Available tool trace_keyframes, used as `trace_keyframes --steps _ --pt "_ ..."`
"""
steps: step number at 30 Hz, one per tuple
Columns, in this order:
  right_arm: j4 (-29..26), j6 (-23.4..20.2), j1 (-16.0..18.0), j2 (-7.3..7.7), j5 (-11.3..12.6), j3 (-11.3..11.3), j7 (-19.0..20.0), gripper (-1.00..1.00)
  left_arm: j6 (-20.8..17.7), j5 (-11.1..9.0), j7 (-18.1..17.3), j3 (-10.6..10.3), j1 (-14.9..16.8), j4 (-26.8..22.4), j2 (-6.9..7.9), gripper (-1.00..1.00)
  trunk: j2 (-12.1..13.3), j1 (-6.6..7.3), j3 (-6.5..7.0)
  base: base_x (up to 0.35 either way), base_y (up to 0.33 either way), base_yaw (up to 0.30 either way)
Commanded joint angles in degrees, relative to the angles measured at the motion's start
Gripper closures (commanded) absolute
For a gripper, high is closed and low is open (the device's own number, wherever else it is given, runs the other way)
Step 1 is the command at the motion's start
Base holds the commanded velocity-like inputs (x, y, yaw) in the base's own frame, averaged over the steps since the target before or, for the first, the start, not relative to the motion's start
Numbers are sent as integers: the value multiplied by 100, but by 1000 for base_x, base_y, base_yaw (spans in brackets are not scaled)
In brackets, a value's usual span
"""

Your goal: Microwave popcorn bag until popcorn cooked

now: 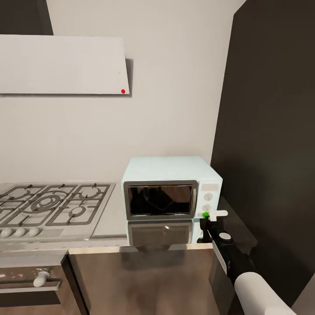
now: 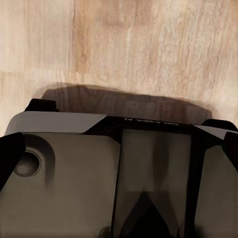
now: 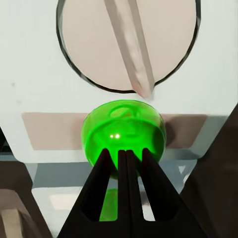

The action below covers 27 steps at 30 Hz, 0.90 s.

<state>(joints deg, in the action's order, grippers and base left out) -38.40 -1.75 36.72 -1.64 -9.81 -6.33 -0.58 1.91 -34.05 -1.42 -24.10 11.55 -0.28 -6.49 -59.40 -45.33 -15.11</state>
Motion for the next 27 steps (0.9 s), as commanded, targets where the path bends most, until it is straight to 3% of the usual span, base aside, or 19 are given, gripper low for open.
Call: trace_keyframes --steps 1,5,17,19,22,23,24,27 --pt "-1 -18 90 -8 -57 -25 -3 100 20 -58 -16 -49 5 10 -1 -100 -2 -44 -6 0 0 0" --pt "-1 -22 90 -9 -62 -18 4 100 25 -58 -15 -51 5 10 -8 -100 -2 -44 -6 -100 0 0" --pt "-202 -88 90 -12 -107 -7 67 100 20 -58 -14 -51 5 10 -19 -100 -2 -44 -6 -337 0 0" --pt "-645 -375 74 -18 -116 6 79 100 21 -58 -14 -51 5 10 -19 -100 -2 -44 -6 -344 0 0" --pt "-1705 -1571 68 -26 -52 -7 101 100 21 -58 -14 -51 5 10 -21 -100 -2 -44 -6 -344 0 0" --pt "-2277 -1931 70 -29 -40 -10 113 100 20 -58 -15 -51 4 10 -23 -100 -2 -44 -6 -344 0 0" --pt "-3490 -2393 -325 -70 -26 -9 126 100 20 -58 -15 -51 5 10 -25 -100 -2 -44 -6 -344 0 0" --pt "-3689 -2475 -680 -83 -5 -8 133 100 20 -58 -14 -51 5 10 -20 -100 -2 -44 -6 -344 0 0"
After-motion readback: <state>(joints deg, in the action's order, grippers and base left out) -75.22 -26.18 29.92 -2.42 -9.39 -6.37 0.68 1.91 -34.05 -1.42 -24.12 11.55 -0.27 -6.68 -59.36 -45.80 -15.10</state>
